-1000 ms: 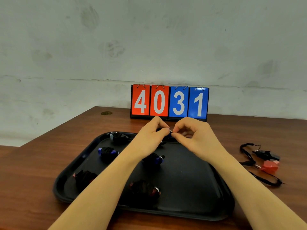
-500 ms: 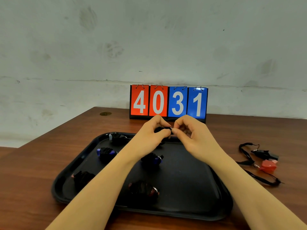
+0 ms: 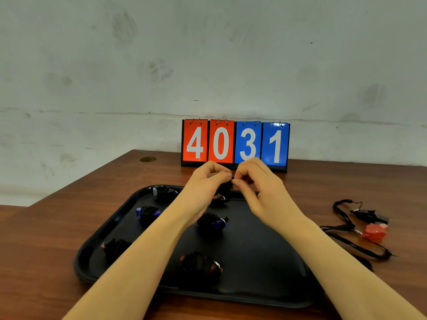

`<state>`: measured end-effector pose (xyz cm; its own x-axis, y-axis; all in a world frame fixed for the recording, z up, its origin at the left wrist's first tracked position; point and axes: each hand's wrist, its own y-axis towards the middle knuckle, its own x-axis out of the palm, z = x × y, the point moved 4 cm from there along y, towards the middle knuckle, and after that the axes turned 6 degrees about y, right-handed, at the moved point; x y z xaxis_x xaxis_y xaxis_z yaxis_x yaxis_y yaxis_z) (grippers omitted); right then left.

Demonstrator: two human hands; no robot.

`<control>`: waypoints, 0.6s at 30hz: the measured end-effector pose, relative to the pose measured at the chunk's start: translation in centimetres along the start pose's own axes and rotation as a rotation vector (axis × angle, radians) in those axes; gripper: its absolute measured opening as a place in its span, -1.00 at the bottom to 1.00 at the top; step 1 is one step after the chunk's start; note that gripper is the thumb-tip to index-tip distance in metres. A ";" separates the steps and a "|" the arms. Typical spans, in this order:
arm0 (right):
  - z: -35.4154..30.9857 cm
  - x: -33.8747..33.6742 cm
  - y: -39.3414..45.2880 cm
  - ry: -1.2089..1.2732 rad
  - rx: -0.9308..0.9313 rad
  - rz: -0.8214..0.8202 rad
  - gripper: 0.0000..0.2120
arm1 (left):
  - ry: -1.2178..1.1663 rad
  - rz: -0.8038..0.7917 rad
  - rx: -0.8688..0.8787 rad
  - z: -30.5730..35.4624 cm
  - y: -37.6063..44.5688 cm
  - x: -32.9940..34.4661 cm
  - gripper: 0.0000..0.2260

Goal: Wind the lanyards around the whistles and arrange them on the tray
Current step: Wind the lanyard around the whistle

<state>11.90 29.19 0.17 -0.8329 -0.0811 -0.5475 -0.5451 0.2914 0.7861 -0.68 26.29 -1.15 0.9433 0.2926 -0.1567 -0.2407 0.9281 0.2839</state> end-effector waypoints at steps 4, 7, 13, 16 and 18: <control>0.3 -0.6 -0.1 0.124 0.085 0.054 -0.94 | -0.040 -0.002 -0.017 -0.1 0.2 0.1 -0.90; 0.6 -0.8 -0.4 0.255 0.196 0.086 -0.81 | -0.075 -0.018 -0.023 -0.2 0.3 0.2 -0.87; 0.5 -0.8 -0.4 0.171 0.107 0.124 -0.87 | -0.143 -0.046 -0.031 -0.2 0.3 0.3 -0.84; 0.4 -0.8 -0.3 0.134 0.067 0.124 -0.90 | -0.168 -0.065 -0.038 -0.1 0.1 0.4 -0.84; 0.5 -0.9 -0.1 0.132 0.082 0.082 -0.91 | -0.151 -0.068 -0.043 -0.1 0.1 0.4 -0.84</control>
<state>12.75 29.69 0.43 -0.8824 -0.1767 -0.4361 -0.4699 0.3784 0.7975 -0.34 26.51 -1.30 0.9806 0.1937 -0.0291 -0.1815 0.9546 0.2363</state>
